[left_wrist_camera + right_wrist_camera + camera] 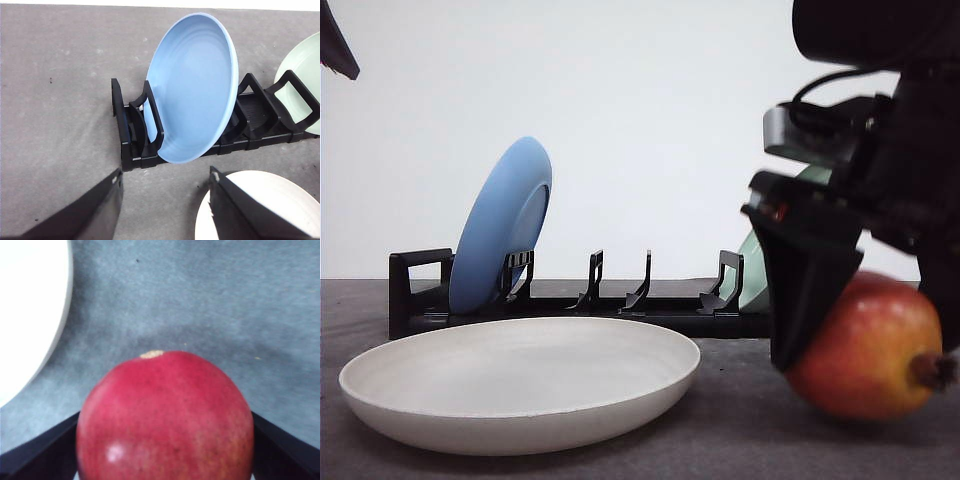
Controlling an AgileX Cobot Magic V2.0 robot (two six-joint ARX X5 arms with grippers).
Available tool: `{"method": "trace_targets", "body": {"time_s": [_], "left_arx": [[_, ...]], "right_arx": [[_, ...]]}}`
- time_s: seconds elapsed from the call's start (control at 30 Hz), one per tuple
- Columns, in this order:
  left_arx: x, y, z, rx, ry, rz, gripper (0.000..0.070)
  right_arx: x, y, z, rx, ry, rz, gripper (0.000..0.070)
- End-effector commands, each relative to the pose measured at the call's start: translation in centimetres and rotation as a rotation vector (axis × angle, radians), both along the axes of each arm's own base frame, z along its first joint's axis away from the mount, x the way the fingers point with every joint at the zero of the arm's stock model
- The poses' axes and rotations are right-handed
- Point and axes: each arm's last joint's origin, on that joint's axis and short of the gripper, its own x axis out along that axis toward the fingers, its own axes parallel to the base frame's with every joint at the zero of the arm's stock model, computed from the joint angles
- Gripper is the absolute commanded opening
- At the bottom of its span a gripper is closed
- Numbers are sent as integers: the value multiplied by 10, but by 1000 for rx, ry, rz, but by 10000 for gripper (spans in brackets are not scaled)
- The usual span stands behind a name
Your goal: Place pomegranate in white plate
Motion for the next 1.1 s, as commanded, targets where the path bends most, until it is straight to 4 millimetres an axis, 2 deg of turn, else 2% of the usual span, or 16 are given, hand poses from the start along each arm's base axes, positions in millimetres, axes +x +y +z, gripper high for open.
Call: {"method": "trace_targets", "body": {"time_s": [0.0,0.2,0.33,0.83,1.07], "left_arx": [[1,-1,2,3,-8,-8,314],[1,-1,2,3,-8,-7,314],[1,-1,2,3,-8,-8,314],[1,-1,2,-1,-7,-6,314],[1,-1,2,-1,-7,-6,314]], "right_arx": [[3,7,12,18,-31,71,529],[7,26,35,86,-92,250,529],[10,45,39,73,-132,358,530],[37,125,12,70,-179,530,530],[42,142,3,88,-200,545,531]]}}
